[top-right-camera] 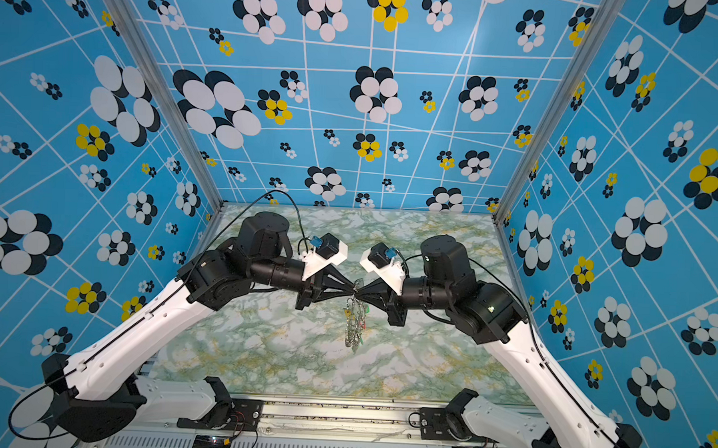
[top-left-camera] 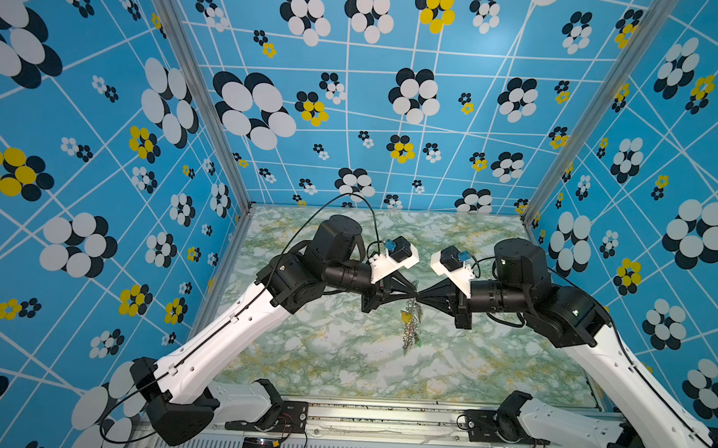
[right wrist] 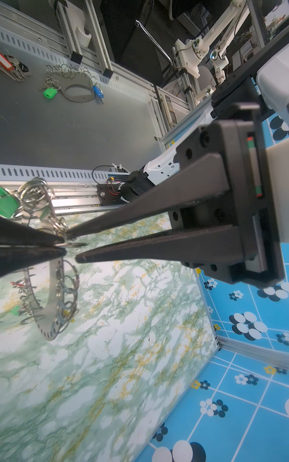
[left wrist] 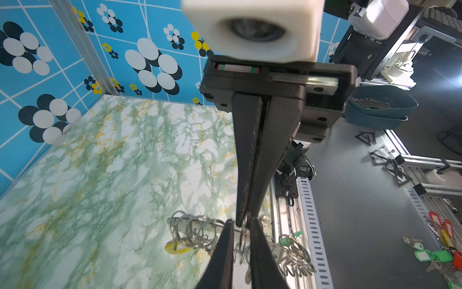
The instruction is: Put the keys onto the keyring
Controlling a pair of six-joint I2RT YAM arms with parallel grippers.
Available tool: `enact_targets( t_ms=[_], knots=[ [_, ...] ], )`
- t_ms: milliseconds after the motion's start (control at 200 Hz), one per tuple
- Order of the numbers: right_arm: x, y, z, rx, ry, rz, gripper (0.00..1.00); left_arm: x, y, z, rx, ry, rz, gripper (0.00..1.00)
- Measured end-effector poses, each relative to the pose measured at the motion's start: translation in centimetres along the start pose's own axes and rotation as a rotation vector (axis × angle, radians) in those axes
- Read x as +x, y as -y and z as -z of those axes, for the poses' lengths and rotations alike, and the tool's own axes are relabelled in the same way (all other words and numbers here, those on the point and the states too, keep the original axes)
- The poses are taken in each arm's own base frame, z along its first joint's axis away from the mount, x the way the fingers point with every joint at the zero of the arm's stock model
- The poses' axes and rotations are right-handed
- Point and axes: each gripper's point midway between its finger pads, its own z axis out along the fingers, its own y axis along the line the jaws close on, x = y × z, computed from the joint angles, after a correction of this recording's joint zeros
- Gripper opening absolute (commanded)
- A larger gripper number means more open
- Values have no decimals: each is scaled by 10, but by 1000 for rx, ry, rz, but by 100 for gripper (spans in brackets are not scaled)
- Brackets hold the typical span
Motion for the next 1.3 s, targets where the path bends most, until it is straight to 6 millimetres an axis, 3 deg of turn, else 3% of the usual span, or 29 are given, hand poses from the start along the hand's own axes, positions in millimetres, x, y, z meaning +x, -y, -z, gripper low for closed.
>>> enact_targets(
  t_ms=[275, 400, 475, 815, 1020, 1304],
  knots=[
    [-1, 0, 1, 5, 4, 4, 0, 0, 2, -3, 15, -7, 4, 14],
    [-1, 0, 2, 6, 5, 4, 0, 0, 3, -4, 20, -13, 7, 9],
    [-1, 0, 2, 8, 6, 5, 0, 0, 3, -4, 22, -14, 5, 0],
    [-2, -1, 3, 9, 11, 8, 0, -1, 4, -4, 24, -12, -2, 0],
    [-6, 0, 5, 21, 26, 18, 26, -1, 3, -1, 1, 2, -17, 0],
    [-14, -5, 19, 49, 75, 44, 35, -9, 1, 8, -43, 81, -63, 0]
  ],
)
